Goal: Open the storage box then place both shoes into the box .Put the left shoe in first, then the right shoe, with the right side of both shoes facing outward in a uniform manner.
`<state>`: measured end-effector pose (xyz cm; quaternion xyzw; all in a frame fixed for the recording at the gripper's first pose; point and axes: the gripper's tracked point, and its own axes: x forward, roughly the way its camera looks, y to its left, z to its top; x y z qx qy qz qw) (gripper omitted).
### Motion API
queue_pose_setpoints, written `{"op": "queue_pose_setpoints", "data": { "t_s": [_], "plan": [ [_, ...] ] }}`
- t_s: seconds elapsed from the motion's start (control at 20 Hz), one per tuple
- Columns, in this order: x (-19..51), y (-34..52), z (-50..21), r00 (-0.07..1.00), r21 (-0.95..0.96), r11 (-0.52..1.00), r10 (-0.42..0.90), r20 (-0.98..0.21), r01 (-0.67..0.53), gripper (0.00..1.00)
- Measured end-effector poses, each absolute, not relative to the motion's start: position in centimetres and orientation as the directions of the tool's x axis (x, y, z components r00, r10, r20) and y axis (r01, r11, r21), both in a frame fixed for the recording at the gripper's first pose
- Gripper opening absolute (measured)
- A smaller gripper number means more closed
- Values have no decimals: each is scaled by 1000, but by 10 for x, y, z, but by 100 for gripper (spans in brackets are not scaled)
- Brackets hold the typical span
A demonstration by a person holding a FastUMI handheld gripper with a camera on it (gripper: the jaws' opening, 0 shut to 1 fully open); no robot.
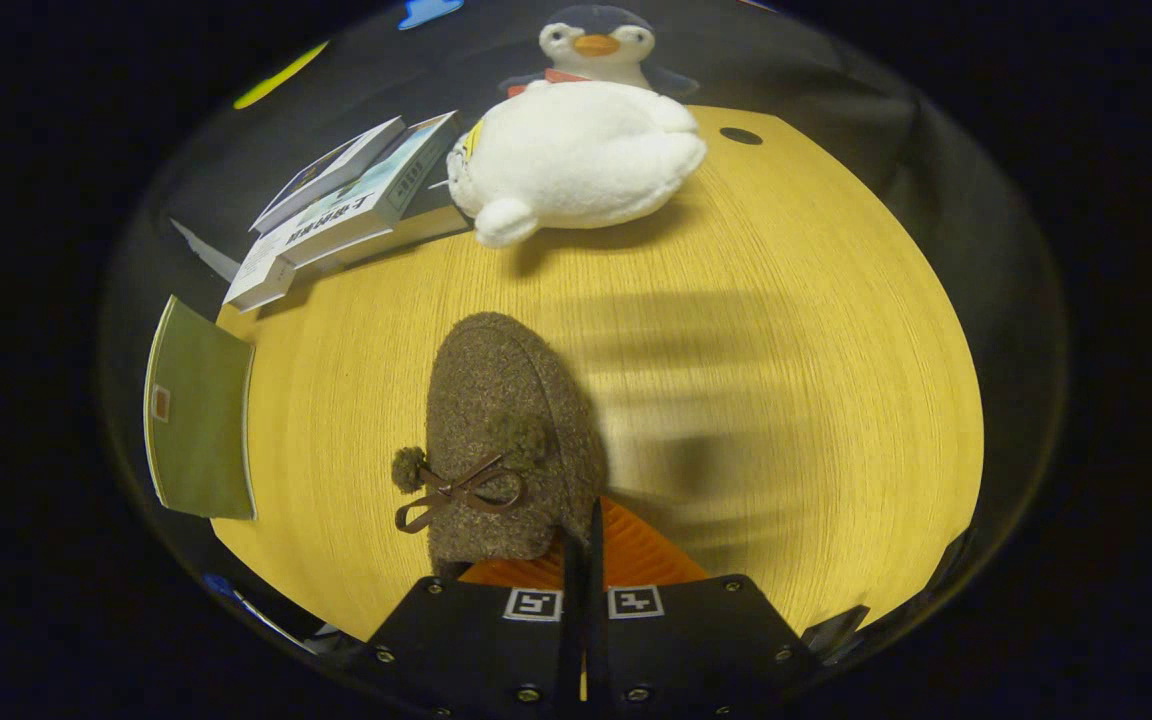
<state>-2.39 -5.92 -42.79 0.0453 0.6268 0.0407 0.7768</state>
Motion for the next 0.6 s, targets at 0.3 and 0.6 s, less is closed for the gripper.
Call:
{"op": "queue_pose_setpoints", "data": {
  "t_s": [0.3,0.6],
  "plan": [
    [-23,-40,-394,227,195,981,185,-956,23,3],
    [-8,-4,-343,277,225,974,226,-934,-37,2]
  ]
}}
